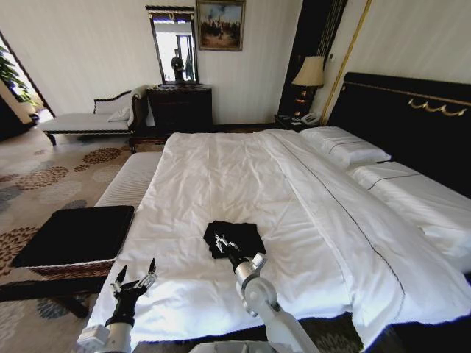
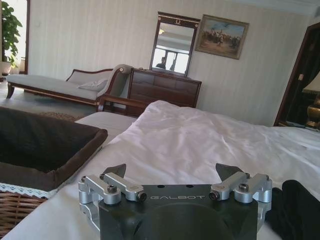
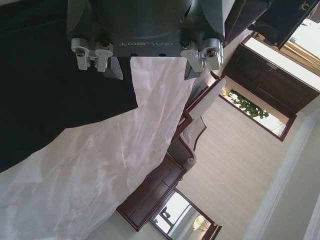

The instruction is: Fold the clothes on the bed and place them into the basket.

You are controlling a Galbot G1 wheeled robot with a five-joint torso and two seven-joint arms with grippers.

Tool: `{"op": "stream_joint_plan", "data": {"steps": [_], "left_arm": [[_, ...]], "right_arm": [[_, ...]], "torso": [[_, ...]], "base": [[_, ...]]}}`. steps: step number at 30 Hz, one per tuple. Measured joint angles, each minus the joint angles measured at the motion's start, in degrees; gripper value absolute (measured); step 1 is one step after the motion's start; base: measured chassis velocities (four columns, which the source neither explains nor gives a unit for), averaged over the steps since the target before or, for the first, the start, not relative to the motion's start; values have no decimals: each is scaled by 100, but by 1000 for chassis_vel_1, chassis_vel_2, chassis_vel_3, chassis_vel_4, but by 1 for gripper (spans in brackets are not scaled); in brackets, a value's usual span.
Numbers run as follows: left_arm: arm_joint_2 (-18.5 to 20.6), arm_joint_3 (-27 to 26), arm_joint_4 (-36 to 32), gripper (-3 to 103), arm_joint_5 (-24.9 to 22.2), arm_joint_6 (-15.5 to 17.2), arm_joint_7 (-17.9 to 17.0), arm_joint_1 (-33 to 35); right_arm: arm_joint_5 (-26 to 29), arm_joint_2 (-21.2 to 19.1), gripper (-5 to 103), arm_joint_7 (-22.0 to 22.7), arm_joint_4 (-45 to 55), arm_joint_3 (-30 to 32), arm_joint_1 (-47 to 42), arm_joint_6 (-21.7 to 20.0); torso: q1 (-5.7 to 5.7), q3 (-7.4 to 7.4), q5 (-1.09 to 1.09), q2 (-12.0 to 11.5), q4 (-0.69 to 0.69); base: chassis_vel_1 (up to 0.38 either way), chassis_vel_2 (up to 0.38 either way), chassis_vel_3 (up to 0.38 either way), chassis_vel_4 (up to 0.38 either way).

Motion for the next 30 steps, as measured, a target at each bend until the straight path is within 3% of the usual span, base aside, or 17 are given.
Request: {"op": "stream_joint_plan", "data": {"steps": [4, 7, 9, 11, 13, 15, 17, 18, 21, 22, 26, 30], "left_arm": [[25, 73, 42, 100, 16, 26, -3, -42], [183, 358, 71, 100, 30, 194, -18, -224], [237, 461, 72, 100, 12, 283, -30, -301], [391, 756, 117, 100, -72, 560, -54, -584], [686, 1097, 229, 100, -447, 1094, -173, -1072], [737, 1159, 260, 100, -541, 1187, -192, -1180], [954, 1436, 486, 100, -1200, 1567, -349, -1780], [954, 1436, 486, 100, -1200, 1567, -349, -1780], [1112, 1747, 760, 100, -2199, 1862, -413, -2391], [1112, 1747, 760, 100, -2199, 1862, -413, -2391], [1238, 2025, 1206, 100, -3219, 2096, -386, -2976], [1268, 2206, 1566, 100, -3621, 2191, -274, -3218]], "right_arm": [[67, -19, 82, -2, 211, 297, -123, 17], [81, -23, 96, 45, 106, 831, -129, 129], [94, -39, 96, 69, 63, 967, -131, 145], [124, -97, 99, 111, -18, 1259, -165, 165], [136, -153, 100, 145, -87, 1539, -231, 169], [137, -163, 100, 152, -103, 1617, -257, 169], [134, -164, 100, 156, -157, 1873, -365, 175], [134, -164, 100, 156, -157, 1873, -365, 175], [122, -137, 100, 152, -237, 2018, -429, 178], [122, -137, 100, 152, -237, 2018, -429, 178], [101, -121, 100, 165, -323, 2010, -386, 178], [101, -136, 100, 216, -362, 1938, -300, 158]], "torso": [[0, 0, 0, 0, 0], [0, 0, 1, 0, 0], [0, 0, 2, 0, 0], [0, 0, 0, 0, 1], [0, 0, 1, 0, -1], [0, 0, 1, 0, -2], [1, 1, 0, 0, -2], [1, 1, 0, 0, -2], [0, 1, 1, 0, -1], [0, 1, 1, 0, -1], [1, 1, 0, 0, 0], [1, 1, 1, 0, 2]], "base": [[0, 0, 0, 0], [0, 0, 0, 0], [0, 0, 0, 0], [0, 0, 0, 0], [0, 0, 0, 0], [0, 0, 0, 0], [0, 0, 0, 0], [0, 0, 0, 0], [0, 0, 0, 0], [0, 0, 0, 0], [0, 0, 0, 0], [0, 0, 0, 0]]}}
